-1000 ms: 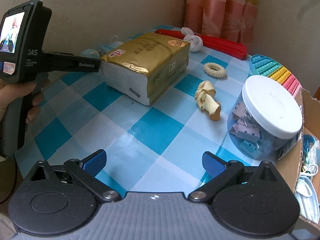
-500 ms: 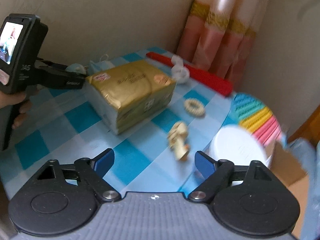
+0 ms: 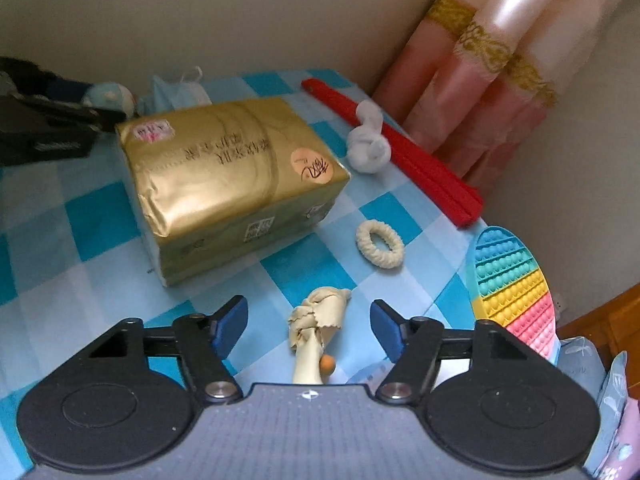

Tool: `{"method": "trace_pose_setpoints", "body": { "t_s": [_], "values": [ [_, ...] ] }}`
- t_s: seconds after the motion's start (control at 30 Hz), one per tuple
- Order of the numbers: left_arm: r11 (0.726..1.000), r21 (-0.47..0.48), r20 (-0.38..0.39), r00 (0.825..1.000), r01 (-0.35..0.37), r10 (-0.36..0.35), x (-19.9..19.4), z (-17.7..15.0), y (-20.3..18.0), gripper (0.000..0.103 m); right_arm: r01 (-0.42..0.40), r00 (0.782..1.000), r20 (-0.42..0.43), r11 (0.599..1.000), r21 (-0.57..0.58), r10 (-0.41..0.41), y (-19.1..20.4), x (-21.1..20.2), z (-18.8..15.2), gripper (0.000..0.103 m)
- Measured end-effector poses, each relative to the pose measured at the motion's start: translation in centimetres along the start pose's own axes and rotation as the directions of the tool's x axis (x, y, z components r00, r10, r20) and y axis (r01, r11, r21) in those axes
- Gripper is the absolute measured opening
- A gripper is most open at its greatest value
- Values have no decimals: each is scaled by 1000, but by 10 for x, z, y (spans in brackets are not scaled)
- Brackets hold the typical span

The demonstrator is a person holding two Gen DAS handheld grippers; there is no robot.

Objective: Organize soft objects
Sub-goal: 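Grasp the beige knotted toy with the right tool while the left tool holds the plush, then carry the plush and beige toy into the cardboard box and open both tools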

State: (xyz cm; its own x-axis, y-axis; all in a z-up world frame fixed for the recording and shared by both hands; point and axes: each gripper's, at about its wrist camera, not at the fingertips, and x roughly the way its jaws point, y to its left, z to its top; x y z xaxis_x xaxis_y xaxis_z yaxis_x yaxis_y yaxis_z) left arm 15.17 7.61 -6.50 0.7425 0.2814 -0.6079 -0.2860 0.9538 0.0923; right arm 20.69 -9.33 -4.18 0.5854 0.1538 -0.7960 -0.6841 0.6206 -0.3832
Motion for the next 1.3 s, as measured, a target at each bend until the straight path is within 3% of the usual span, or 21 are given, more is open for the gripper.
{"method": "trace_pose_setpoints", "body": {
  "t_s": [0.13, 0.37, 0.6, 0.83, 1.03, 1.3],
  "values": [
    [1000, -13, -7, 1000, 21, -21, -5, 0, 3, 41, 2, 999, -46, 1000, -18, -3, 1, 15, 3, 62],
    [999, -19, -29, 999, 41, -41, -9, -3, 3, 41, -10, 997, -77, 1000, 16, 11, -5, 24, 5, 36],
    [999, -15, -41, 998, 46, -46, -17, -5, 8, 41, -18, 999, -50, 999, 37, 20, -5, 12, 6, 33],
    [998, -4, -63, 996, 65, -65, -37, -10, 15, 41, -79, 997, 9, 994, 72, 78, -1, -30, 4, 33],
    [991, -2, -90, 987, 132, -132, -59, -13, 21, 41, -145, 989, 38, 979, 145, 141, 6, -70, -15, 33],
    [975, 63, -105, 973, 215, -208, -96, -24, 13, 41, -127, 992, 41, 973, 193, 121, 18, -112, -53, 33]
  ]
}}
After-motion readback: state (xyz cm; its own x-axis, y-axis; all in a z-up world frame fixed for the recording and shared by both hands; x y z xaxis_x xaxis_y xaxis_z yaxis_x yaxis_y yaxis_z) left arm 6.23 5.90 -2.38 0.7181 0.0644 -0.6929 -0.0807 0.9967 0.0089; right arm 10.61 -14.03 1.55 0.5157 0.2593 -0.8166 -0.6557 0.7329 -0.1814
